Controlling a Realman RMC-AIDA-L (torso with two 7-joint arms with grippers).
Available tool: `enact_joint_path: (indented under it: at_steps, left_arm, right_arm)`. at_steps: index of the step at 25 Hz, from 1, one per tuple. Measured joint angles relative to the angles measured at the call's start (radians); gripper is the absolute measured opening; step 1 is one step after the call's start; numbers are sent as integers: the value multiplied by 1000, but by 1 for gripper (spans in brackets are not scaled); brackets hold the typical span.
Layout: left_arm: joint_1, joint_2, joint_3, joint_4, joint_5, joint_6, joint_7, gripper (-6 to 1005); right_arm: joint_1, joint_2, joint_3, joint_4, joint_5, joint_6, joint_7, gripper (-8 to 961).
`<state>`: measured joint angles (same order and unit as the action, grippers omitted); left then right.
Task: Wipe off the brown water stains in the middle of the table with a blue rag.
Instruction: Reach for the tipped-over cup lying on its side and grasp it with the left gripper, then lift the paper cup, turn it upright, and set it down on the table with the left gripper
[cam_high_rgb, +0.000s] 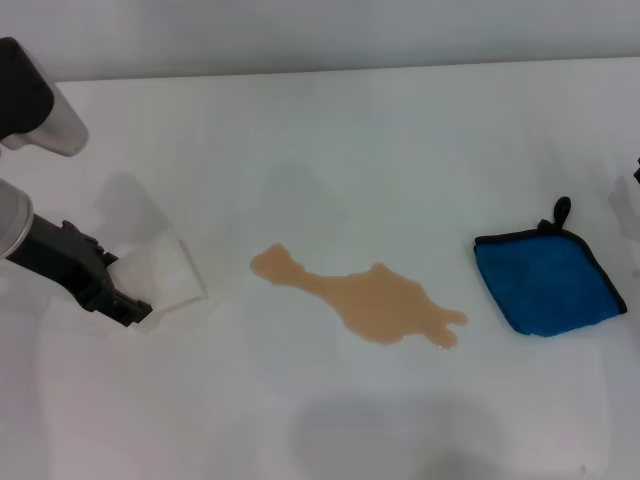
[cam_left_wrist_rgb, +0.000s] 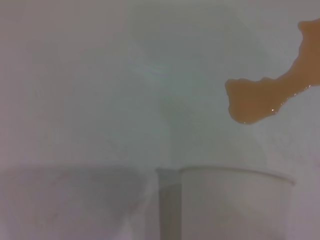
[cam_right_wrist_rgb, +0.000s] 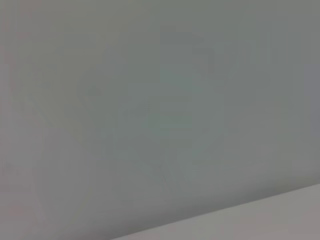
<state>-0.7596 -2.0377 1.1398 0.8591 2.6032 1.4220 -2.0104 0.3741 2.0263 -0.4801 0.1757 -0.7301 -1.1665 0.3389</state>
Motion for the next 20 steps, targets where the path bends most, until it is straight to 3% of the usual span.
enact_joint_path:
  at_steps: [13,20]
  left_arm:
    - [11,-9,-12,14,-28,-3,12,777]
    - [86,-14,-19,118,-124,-24,9,733]
  right_arm:
    - [-6,-1,0,-7,0,16,1,856]
    - [-7,-2,0,-7,0,16,1,857]
